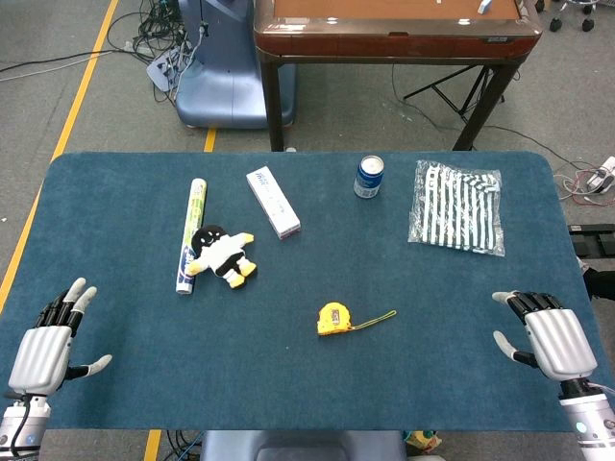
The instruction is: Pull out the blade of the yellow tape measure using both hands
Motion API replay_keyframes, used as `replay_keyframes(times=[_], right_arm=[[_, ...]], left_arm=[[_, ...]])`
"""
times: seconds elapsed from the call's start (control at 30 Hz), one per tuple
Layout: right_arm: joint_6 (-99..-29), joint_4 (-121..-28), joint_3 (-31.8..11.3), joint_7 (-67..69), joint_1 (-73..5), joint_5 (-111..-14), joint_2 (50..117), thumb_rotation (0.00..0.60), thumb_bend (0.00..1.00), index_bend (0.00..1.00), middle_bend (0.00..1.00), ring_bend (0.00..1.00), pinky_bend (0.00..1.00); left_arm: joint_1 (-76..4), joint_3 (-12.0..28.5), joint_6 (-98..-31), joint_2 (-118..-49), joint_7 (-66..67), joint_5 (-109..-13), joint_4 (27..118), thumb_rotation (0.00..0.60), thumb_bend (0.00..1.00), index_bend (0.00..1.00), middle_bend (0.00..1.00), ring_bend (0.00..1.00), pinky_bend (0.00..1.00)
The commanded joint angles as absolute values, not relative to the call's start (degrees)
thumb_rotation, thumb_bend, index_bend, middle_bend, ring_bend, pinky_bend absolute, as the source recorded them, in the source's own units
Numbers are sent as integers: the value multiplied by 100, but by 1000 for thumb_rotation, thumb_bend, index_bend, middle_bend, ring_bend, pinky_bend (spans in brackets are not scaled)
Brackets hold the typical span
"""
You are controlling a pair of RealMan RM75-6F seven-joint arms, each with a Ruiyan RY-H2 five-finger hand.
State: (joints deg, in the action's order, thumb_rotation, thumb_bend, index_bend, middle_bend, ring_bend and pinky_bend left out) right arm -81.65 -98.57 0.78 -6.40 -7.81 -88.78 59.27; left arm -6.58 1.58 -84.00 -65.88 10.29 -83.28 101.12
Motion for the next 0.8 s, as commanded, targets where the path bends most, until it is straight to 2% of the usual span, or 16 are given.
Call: replay_keyframes(times=[0.03,0.37,0.57,0.8], right_arm=[[-8157,-9860,64,-618,-799,-8928,5924,600,390,303,359,308,295],[-7879,-10043,-20,-834,-987,-8973,5940,600,389,303,359,308,295],[-7172,-10302,-173,-1420,-1488,-8913,6090,600,239,303,359,308,295],[-6199,-10412,-424,-2291,-2186,-8441,6695,600,212,303,359,306,295]], left_arm=[[-634,172,-8450,-6585,1005,-8340,10103,600,51,89,24,13,92],[-604,212,-8516,-6667,880,-8383,10010,600,51,89,24,13,92],[-655,238,-8445,-6681,876,-8401,9989,600,51,89,24,13,92],[-808,323,-8293,-6709,876,-8424,9947,600,51,89,24,13,92]])
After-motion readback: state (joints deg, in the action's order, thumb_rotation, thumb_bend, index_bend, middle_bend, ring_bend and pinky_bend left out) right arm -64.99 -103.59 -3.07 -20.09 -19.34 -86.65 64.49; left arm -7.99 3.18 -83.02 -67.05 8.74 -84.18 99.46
